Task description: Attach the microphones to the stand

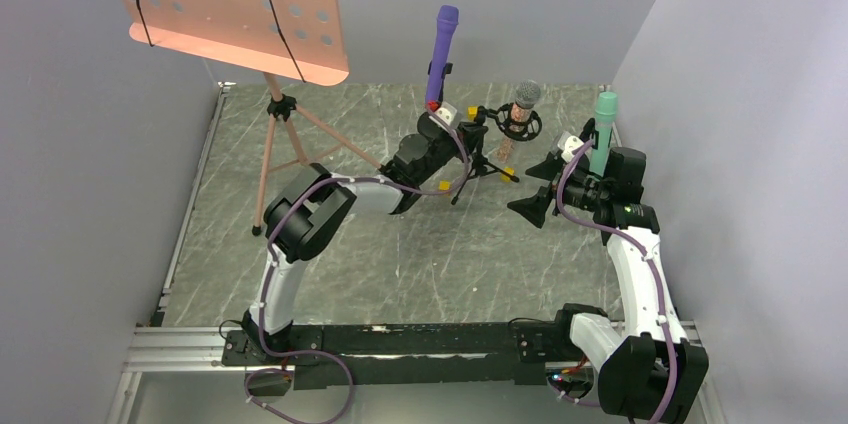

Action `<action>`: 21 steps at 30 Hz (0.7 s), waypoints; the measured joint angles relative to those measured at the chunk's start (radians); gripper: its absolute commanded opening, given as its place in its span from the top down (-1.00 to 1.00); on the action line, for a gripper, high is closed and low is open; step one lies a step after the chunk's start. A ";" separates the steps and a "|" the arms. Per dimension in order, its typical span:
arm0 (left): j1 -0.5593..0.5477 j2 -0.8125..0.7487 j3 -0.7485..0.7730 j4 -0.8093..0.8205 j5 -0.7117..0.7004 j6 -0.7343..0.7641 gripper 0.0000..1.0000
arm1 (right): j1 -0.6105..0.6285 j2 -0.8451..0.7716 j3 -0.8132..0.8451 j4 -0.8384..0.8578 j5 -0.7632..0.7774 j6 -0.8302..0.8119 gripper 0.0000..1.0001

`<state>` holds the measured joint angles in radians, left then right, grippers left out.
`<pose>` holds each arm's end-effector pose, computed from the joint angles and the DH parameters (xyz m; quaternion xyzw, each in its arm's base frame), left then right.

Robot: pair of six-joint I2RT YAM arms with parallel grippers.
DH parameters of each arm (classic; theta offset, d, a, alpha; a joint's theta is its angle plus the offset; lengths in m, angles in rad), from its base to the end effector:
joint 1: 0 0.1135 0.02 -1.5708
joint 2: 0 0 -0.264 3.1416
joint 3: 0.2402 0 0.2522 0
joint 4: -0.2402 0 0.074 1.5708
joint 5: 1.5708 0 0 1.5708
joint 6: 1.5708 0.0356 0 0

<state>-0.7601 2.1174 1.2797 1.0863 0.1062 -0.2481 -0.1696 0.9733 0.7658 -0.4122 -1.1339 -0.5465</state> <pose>0.3393 -0.3278 0.2241 0.1958 0.5825 -0.4093 0.6744 0.1987 -0.0013 0.2883 -0.3820 0.6906 0.3118 0.5290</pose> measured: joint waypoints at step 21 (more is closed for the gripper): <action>-0.037 -0.002 -0.050 0.058 -0.024 0.044 0.53 | 0.000 0.000 0.000 -0.007 0.000 -0.011 -0.99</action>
<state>-0.7975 2.1151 1.2297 1.1439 0.0822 -0.2043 -0.1696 0.9733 0.7658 -0.4191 -1.1343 -0.5579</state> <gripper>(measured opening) 0.194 0.994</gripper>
